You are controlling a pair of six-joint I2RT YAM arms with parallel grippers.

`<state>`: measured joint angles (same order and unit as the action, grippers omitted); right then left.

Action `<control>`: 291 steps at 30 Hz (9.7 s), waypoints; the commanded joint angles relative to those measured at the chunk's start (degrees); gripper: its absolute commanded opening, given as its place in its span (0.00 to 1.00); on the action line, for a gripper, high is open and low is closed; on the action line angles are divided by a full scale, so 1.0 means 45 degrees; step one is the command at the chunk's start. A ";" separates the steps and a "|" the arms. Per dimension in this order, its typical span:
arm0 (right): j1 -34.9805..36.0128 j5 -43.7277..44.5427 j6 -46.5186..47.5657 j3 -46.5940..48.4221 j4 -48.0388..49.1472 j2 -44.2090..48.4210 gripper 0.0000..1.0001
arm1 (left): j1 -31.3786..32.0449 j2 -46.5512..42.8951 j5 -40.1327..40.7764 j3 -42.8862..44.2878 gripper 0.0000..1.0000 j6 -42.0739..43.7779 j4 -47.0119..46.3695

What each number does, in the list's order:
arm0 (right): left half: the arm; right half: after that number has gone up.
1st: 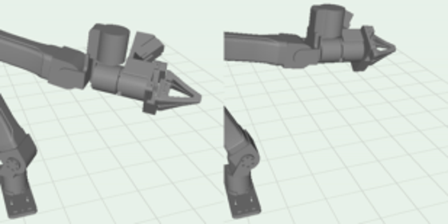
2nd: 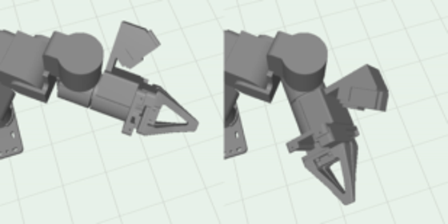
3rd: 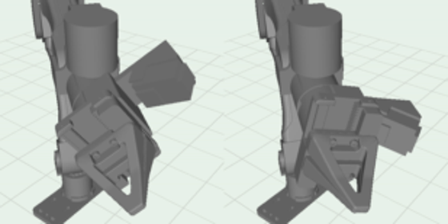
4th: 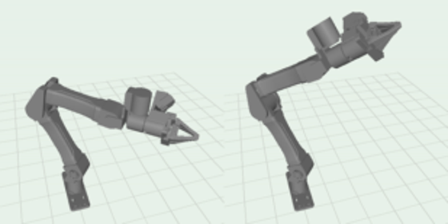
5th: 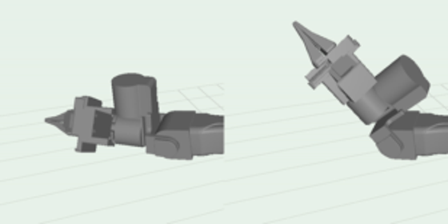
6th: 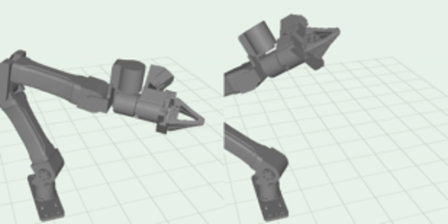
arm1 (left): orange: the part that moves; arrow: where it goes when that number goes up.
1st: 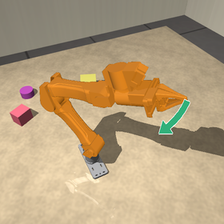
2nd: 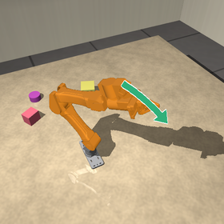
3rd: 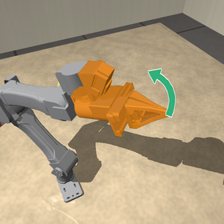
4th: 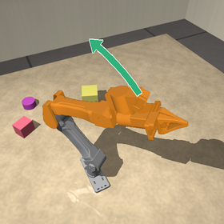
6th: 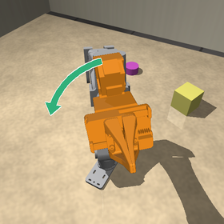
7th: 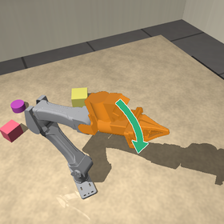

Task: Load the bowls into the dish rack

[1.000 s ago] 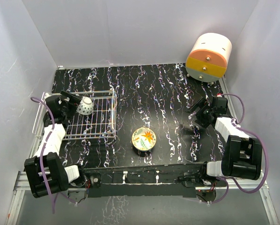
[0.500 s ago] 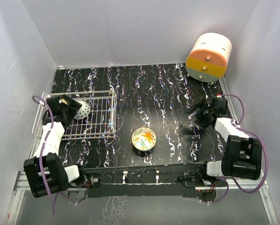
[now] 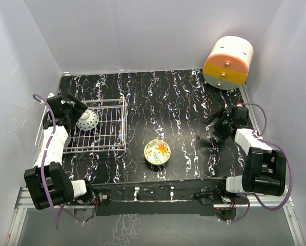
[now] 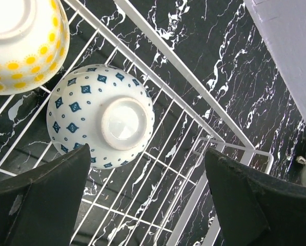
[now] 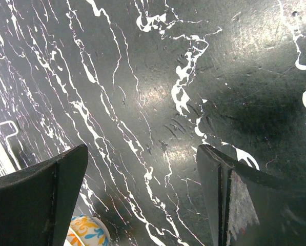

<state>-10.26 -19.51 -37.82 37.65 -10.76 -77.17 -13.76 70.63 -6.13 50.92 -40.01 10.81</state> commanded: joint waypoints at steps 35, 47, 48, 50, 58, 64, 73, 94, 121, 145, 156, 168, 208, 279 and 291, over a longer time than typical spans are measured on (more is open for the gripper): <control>-0.0044 -0.0014 0.0007 0.0139 0.0537 0.0038 0.90 | -0.0065 -0.1688 -0.0121 -0.0040 0.92 0.1180 0.0541; -0.0044 0.0019 0.0088 0.0100 0.0425 -0.0023 0.90 | 0.5421 -0.2185 0.0545 0.2028 0.87 0.3649 0.2316; -0.0044 0.0036 0.0095 0.0111 0.0405 0.0011 0.90 | 0.6236 -0.2115 0.0845 0.2155 0.87 0.3748 0.2224; -0.0049 0.0070 0.0131 0.0158 0.0302 0.0071 0.90 | 0.7786 -0.2032 0.1302 0.2304 0.87 0.3945 0.1933; -0.0044 0.0231 0.0241 0.0179 -0.0002 0.0251 0.90 | 1.3422 -0.0804 0.4247 0.2354 0.85 0.4887 0.0579; -0.0044 0.0253 0.0247 0.0169 -0.0101 0.0382 0.90 | 1.6875 0.1367 0.6098 0.2402 0.84 0.5882 -0.0396; -0.0054 0.0304 0.0250 0.0003 -0.0059 0.0354 0.90 | 1.8386 0.1960 0.6445 0.1520 0.77 0.5234 -0.1406; -0.0044 0.0292 0.0241 -0.0164 0.0029 0.0312 0.90 | 1.9331 0.4868 0.7446 0.2725 0.68 0.4202 -0.0221; -0.0044 0.0302 0.0246 -0.0066 0.0011 0.0219 0.90 | 1.9343 0.5894 0.7353 0.2456 0.61 0.2851 -0.0270; -0.0044 0.0365 0.0290 -0.0241 0.0048 0.0231 0.90 | 1.9323 0.6293 0.7559 0.2474 0.24 0.2261 0.0098; -0.0044 0.0312 0.0282 -0.0279 0.0068 0.0212 0.90 | 1.9318 0.5761 0.7545 0.2558 0.26 0.2289 0.0121; -0.0044 0.0312 0.0303 -0.0351 0.0088 0.0219 0.90 | 1.9325 0.5593 0.7501 0.2638 0.19 0.2293 0.0120; -0.0044 0.0292 0.0330 -0.0309 0.0015 0.0292 0.90 | 1.9309 0.5395 0.7705 0.2488 0.38 0.1993 0.0394; -0.0046 0.0367 0.0341 -0.0360 -0.0010 0.0192 0.90 | 1.9359 0.1236 0.9304 0.3043 0.00 0.3646 -0.0504; -0.0044 0.0226 0.0266 -0.0165 -0.0202 0.0426 0.90 | 1.6605 0.0387 0.7559 0.3570 0.00 0.4993 -0.2393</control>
<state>-10.26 -18.17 -37.15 35.79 -12.64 -76.82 66.48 77.67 30.41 64.60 -20.34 5.48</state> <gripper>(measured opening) 0.900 0.059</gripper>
